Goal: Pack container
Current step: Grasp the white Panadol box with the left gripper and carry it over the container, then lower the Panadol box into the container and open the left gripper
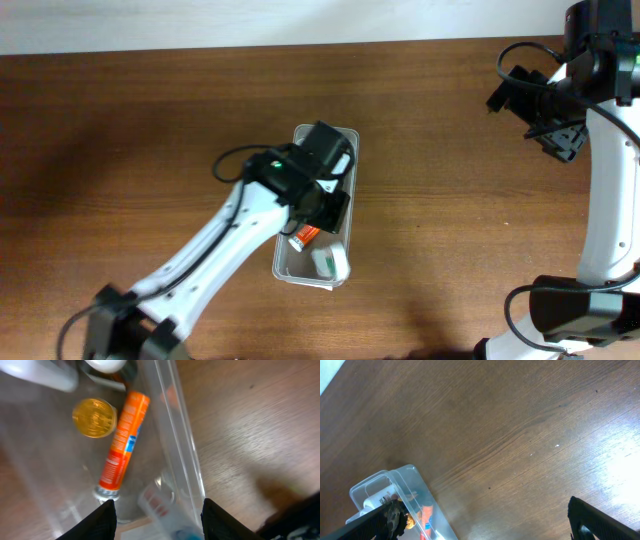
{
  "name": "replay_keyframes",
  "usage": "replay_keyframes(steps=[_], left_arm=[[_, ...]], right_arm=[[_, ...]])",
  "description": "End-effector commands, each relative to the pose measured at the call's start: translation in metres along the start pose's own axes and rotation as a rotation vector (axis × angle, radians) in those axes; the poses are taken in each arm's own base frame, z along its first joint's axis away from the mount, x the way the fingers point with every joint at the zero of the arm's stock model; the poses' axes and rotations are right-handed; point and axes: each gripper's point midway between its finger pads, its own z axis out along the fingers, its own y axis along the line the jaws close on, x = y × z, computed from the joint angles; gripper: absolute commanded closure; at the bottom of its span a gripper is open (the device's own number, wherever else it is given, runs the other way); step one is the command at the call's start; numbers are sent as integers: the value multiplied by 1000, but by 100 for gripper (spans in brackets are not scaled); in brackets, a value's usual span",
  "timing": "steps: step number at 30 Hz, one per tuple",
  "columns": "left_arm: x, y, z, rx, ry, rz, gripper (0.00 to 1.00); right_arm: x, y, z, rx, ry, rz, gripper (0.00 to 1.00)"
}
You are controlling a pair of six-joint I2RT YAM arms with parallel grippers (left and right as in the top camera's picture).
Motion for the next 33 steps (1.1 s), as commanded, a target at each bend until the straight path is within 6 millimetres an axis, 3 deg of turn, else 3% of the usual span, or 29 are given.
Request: replay_keyframes(steps=[1,5,11,17,21,24,28,33], left_arm=[[19,-1,34,-36,107,-21,45],[23,-5,43,-40,134,-7,46],[17,-8,27,-27,87,-3,46],[15,-10,-16,-18,-13,7,46],[22,-8,-51,-20,-76,10,45],[29,-3,-66,-35,-93,5,44],[44,-6,-63,-28,-38,9,44],[69,-33,-49,13,31,92,46]], right_arm=[[2,-1,-9,-13,-20,3,2],[2,-1,-9,-13,-20,3,2],[2,-1,-9,-13,-20,3,2],[2,-1,-9,-13,-20,3,2],[2,-1,-9,-13,-20,3,2],[2,-1,-9,-13,-20,3,1],[2,-1,-9,-13,-20,3,2],[2,-1,-9,-13,-20,3,2]])
